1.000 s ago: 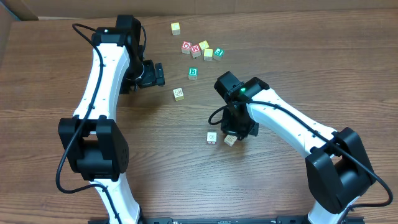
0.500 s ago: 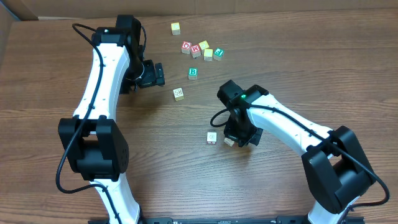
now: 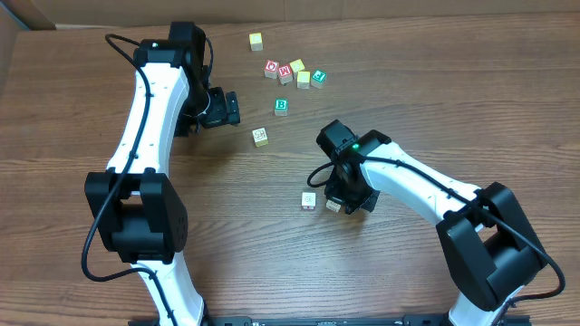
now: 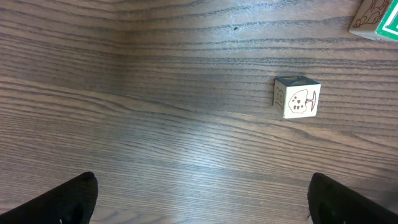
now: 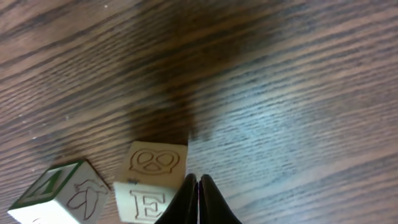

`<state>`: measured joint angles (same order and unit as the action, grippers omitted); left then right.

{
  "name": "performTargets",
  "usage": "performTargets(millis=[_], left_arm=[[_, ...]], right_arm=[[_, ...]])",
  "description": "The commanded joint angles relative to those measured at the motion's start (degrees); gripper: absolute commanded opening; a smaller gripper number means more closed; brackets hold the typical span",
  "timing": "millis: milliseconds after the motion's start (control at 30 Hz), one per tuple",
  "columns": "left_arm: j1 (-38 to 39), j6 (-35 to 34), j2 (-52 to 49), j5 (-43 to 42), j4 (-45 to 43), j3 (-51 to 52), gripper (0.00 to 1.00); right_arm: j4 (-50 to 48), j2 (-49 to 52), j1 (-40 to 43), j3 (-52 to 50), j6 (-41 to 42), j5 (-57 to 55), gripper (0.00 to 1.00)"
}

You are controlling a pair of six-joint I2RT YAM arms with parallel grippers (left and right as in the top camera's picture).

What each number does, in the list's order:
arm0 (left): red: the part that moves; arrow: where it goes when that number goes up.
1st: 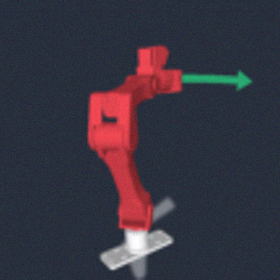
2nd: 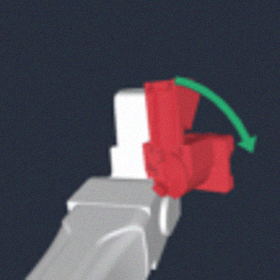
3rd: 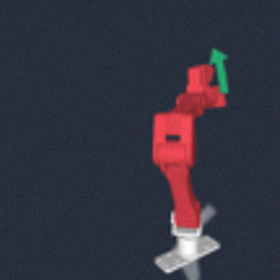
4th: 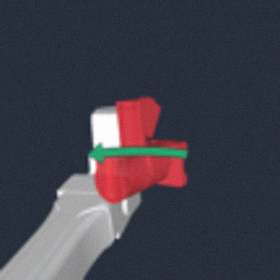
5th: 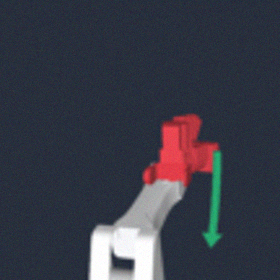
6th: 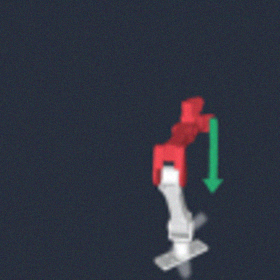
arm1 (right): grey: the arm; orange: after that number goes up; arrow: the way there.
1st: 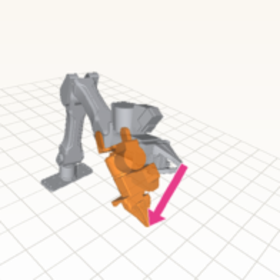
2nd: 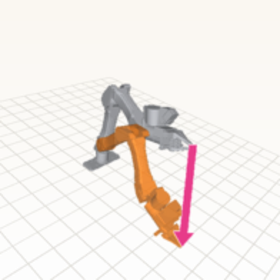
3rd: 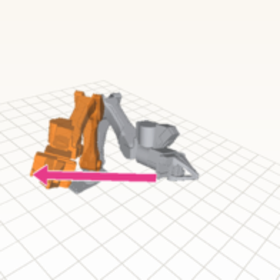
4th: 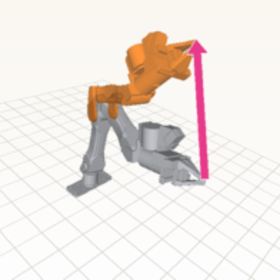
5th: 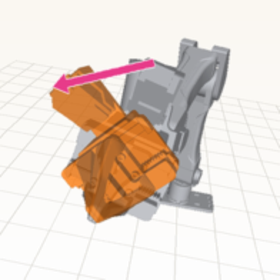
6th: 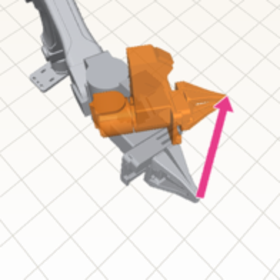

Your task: Flip 4 blocks

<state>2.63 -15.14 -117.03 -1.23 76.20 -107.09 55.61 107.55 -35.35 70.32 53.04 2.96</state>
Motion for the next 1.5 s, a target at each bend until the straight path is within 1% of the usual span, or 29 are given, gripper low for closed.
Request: performTargets(millis=[0, 167, 267, 533, 600, 733, 867, 967, 1067, 1267, 1467], left_arm=[[0.17, -1.2, 1.2, 0.15, -0.04, 0.04, 1.0], [0.17, -1.2, 1.2, 0.15, -0.04, 0.04, 1.0], [0.17, -1.2, 1.2, 0.15, -0.04, 0.04, 0.99], [0.17, -1.2, 1.2, 0.15, -0.04, 0.04, 1.0], [0.17, -1.2, 1.2, 0.15, -0.04, 0.04, 1.0], [0.17, -1.2, 1.2, 0.15, -0.04, 0.04, 1.0], [0.17, -1.2, 1.2, 0.15, -0.04, 0.04, 1.0], [0.17, -1.2, 1.2, 0.15, -0.07, 0.04, 1.0], [0.17, -1.2, 1.2, 0.15, -0.07, 0.04, 1.0], [0.17, -1.2, 1.2, 0.15, -0.13, 0.04, 1.0], [0.17, -1.2, 1.2, 0.15, -0.13, 0.04, 0.99]], right_arm=[[-1.09, 0.04, -0.26, -0.74, -4.2, -0.68, 0.05], [-3.56, 0.04, -0.26, -0.72, -9.92, 0.39, 0.05], [-3.85, 0.04, -0.26, -0.72, -9.75, 0.81, 0.05], [-6.16, 0.04, -0.33, -0.72, -9.11, 6.19, 0.06], [-6.6, 0.04, -0.31, -0.72, -7.87, 6.14, 0.06], [-8.44, 0.04, -0.31, -0.72, -8.11, 6.12, 0.09], [-9.33, 0.04, -0.26, -0.72, -8.13, 6.12, 0.09], [-10.19, 0.04, -0.26, -0.72, -10.14, 6.12, 0.09], [-10.14, 0.04, -0.17, -0.72, -10.34, 5.42, 0.13], [-6.08, 0.02, 1.7, 1.79, -11.13, 5.35, 0.14], [-4.83, 0.02, 1.11, 1.92, -11.06, 7.21, 0.15]])
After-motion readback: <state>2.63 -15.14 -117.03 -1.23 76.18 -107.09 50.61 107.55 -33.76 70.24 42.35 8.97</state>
